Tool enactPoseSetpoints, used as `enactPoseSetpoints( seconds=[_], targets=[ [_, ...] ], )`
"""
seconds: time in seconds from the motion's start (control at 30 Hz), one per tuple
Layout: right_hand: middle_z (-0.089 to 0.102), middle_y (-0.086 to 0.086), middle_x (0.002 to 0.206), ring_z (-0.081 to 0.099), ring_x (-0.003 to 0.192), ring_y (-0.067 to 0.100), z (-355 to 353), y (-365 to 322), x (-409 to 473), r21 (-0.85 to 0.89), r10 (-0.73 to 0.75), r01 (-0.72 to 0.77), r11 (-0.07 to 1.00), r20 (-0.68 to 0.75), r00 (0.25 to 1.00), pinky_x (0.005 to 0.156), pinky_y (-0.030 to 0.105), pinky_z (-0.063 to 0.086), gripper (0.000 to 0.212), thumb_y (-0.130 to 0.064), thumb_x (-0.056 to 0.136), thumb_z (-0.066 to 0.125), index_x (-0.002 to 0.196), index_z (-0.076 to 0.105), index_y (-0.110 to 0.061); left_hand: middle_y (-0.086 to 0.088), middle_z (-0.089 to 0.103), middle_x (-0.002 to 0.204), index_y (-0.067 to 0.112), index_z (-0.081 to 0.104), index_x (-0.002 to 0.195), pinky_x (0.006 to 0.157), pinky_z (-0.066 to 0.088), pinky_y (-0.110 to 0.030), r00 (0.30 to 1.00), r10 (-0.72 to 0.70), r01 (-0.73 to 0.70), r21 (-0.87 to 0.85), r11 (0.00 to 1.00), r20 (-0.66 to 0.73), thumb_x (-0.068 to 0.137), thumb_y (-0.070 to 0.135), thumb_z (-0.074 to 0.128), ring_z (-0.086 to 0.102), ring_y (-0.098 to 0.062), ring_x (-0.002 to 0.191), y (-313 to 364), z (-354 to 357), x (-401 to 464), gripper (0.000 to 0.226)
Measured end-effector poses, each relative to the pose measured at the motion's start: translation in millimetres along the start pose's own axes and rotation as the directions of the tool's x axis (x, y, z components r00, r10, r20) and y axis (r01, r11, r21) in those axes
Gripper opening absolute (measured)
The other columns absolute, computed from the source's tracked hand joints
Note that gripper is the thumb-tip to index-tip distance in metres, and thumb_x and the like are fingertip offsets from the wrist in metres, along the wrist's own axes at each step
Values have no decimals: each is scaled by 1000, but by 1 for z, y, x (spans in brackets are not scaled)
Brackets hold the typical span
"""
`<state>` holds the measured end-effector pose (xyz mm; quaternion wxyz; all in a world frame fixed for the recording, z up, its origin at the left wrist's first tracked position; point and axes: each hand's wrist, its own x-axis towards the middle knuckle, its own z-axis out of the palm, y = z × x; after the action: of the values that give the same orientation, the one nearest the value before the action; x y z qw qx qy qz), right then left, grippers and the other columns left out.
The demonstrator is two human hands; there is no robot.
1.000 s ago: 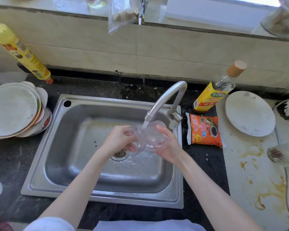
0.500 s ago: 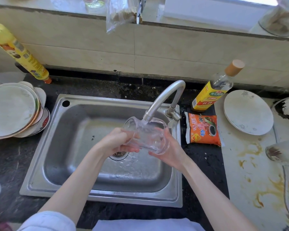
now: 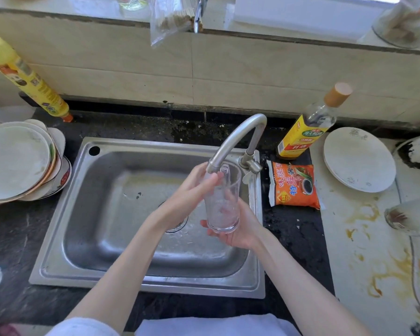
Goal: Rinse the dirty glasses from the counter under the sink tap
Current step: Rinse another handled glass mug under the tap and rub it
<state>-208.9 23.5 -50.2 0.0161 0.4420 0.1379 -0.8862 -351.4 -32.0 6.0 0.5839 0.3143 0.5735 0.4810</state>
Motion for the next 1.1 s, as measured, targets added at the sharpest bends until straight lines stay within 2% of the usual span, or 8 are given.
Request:
enactPoseSetpoints(
  seconds=[0.13, 0.3, 0.5, 0.63, 0.7, 0.8, 0.93, 1.1],
  targets=[
    [67, 22, 93, 69, 69, 32, 7, -1, -5, -107, 4, -1, 994, 26, 1000, 50, 26, 54, 61, -58, 82, 49, 105, 67, -4, 4, 53, 127, 44, 28, 126, 88, 49, -21, 997, 71, -71, 2, 997, 29, 71, 33, 72, 55, -5, 116, -17, 4, -5, 72],
    [70, 7, 105, 68, 93, 25, 9, -1, 6, -477, -269, 140, 868, -215, 939, 85, 47, 55, 45, -50, 93, 39, 121, 59, -20, 0, 63, 105, 23, 33, 129, 76, 49, -16, 987, 75, -81, -33, 996, -139, 82, 8, 69, 65, -3, 92, -34, 14, 1, 61],
    [60, 2, 115, 55, 108, 16, 13, 12, -14, -752, -534, 187, 632, -247, 809, 93, 30, 39, 46, -39, 101, 30, 123, 56, -8, -8, 66, 110, 17, 47, 123, 93, 50, -43, 962, -142, 99, -186, 978, -233, 66, 48, 78, 65, -20, 102, -64, 12, 5, 72],
    [64, -15, 104, 57, 103, 8, 3, 19, -13, -756, -573, 241, 608, -208, 793, 93, 26, 43, 21, -35, 98, 43, 99, 64, -30, -20, 64, 98, 2, 53, 117, 63, 55, -34, 927, -327, 210, -471, 857, -182, 83, 47, 57, 66, -26, 78, -67, 17, 3, 56],
    [66, -19, 90, 61, 93, 6, -1, 21, -12, -761, -580, 263, 593, -177, 795, 88, 26, 48, 21, -30, 97, 48, 85, 63, -36, -16, 64, 93, 3, 54, 114, 62, 54, -35, 889, -445, 311, -567, 763, -110, 88, 53, 47, 66, -26, 76, -69, 16, 2, 57],
    [66, -13, 85, 60, 81, 6, -7, 14, -10, -763, -539, 226, 605, -185, 822, 75, 23, 50, 17, -23, 96, 50, 95, 67, -23, -18, 68, 89, 4, 61, 102, 63, 54, -35, 883, -469, 347, -624, 701, -36, 88, 61, 39, 68, -29, 76, -74, 12, 0, 63],
    [64, 8, 96, 60, 76, 18, -22, -14, 1, -497, -437, 226, 838, -364, 822, 72, 28, 53, 29, -13, 96, 50, 124, 54, -3, -14, 68, 77, 6, 62, 96, 70, 51, -39, 857, -512, 320, -714, 623, -62, 84, 64, 44, 67, -27, 66, -78, 9, 1, 61],
    [31, 18, 149, 35, 135, 34, -36, -51, 14, 154, -291, 363, 919, -356, 888, 107, 44, 35, 50, -4, 99, 39, 145, 21, -1, -16, 65, 74, 6, 69, 73, 58, 54, -32, 840, -541, 330, -749, 574, -45, 83, 67, 41, 64, -27, 57, -66, 7, 0, 68]
  ],
)
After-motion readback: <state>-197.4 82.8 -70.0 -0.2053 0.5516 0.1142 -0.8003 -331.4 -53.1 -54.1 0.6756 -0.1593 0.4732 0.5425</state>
